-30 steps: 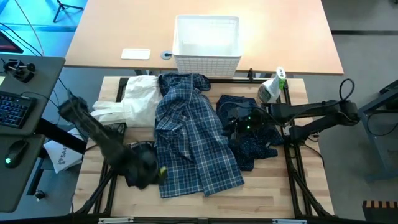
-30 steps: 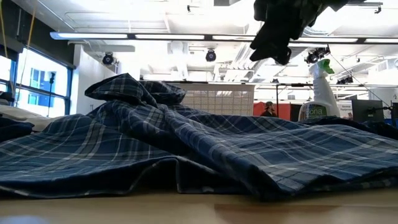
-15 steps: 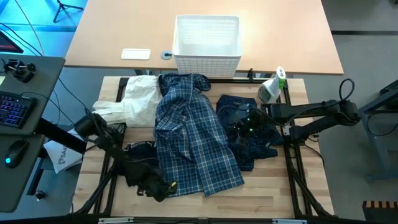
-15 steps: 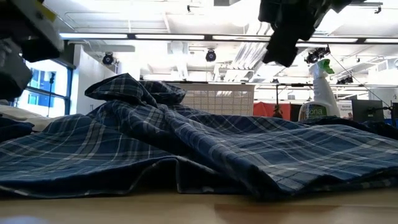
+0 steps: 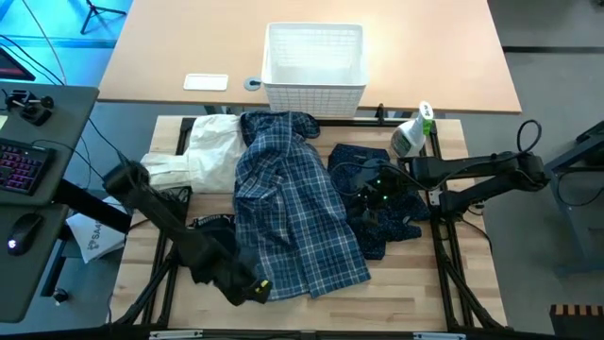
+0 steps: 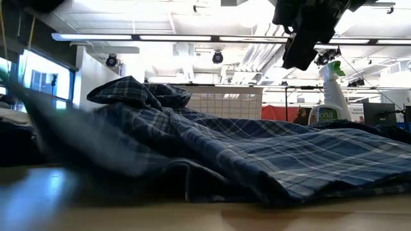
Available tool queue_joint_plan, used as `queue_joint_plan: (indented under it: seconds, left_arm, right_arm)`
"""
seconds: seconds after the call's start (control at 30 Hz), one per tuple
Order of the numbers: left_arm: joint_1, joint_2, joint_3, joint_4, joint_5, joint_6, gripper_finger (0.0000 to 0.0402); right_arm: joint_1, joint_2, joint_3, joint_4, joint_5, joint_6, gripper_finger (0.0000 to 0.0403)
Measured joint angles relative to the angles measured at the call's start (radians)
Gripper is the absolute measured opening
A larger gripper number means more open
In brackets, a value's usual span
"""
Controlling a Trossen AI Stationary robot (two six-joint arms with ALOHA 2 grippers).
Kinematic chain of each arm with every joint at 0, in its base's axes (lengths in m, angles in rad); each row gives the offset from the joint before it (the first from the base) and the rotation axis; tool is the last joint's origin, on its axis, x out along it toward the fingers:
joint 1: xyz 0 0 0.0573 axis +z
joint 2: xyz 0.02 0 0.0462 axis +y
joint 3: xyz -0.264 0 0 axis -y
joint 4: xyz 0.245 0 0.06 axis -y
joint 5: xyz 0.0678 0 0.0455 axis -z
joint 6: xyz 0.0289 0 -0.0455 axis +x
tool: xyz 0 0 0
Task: Fold Laundry from Bin
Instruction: Fold the checkered blue polo
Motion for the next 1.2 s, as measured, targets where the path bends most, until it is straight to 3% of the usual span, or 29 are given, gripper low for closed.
queue_joint_plan:
  seconds: [0.17, 0.37, 0.6, 0.77, 0.87, 1.07, 1.2]
  left_arm:
    - [0.096, -0.067, 0.164, 0.000, 0.011, 0.324, 0.0001]
    - [0.266, -0.003, 0.256, -0.013, 0.212, 0.637, 0.0001]
    - [0.445, 0.171, 0.256, 0.198, 0.510, 1.011, 0.0000]
    - [0.485, 0.296, 0.256, 0.333, 0.716, 1.141, 0.0000]
    - [0.465, 0.352, 0.256, 0.365, 0.789, 1.212, 0.0000]
    - [0.420, 0.478, 0.257, 0.555, 0.767, 1.296, 0.0000]
    - [0.420, 0.584, 0.320, 0.658, 0.743, 1.245, 0.0000]
  right_arm:
    - [-0.004, 0.004, 0.000, 0.028, 0.017, -0.040, 0.0139]
    - [0.027, 0.014, 0.000, 0.049, 0.109, 0.061, 0.0139]
    - [0.129, -0.098, 0.000, 0.038, 0.204, 0.310, 0.0139]
    - [0.232, -0.187, 0.000, 0.012, 0.326, 0.513, 0.0139]
    - [0.314, -0.220, 0.000, -0.001, 0.442, 0.663, 0.0139]
    - [0.470, -0.222, 0.000, 0.004, 0.676, 0.866, 0.0139]
    - [0.522, -0.215, 0.000, 0.005, 0.733, 0.964, 0.0139]
